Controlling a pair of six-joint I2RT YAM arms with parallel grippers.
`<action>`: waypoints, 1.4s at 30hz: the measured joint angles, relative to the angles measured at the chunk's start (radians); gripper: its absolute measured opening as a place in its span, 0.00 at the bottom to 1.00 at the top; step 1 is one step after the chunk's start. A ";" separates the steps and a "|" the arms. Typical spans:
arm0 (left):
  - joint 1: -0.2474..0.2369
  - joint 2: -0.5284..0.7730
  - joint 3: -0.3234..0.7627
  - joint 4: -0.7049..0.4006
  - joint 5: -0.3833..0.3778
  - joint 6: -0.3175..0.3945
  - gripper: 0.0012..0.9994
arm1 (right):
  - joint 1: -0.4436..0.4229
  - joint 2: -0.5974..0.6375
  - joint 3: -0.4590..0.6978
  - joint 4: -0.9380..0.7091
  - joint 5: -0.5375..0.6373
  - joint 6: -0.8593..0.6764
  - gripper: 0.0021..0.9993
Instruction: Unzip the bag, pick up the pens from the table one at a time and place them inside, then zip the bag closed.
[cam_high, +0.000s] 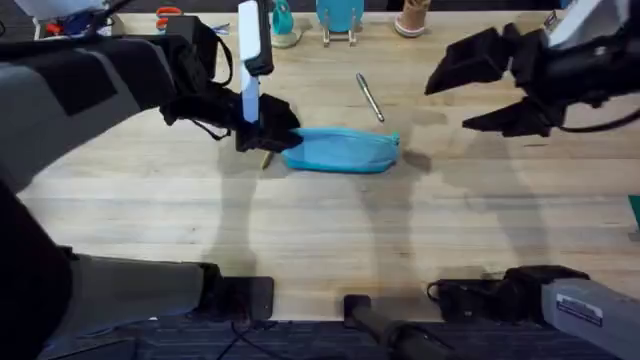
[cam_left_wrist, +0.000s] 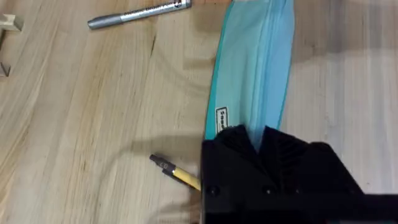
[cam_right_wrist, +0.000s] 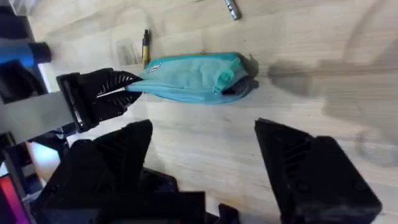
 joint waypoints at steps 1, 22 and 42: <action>0.000 0.000 0.000 0.000 0.000 0.000 0.04 | 0.008 0.012 0.000 0.004 0.000 0.007 1.00; 0.000 0.000 0.000 -0.001 0.000 0.000 0.04 | 0.169 0.095 0.000 0.076 0.228 0.280 1.00; 0.000 0.000 0.000 -0.001 0.000 0.000 0.04 | 0.257 0.288 0.000 0.150 0.243 0.362 1.00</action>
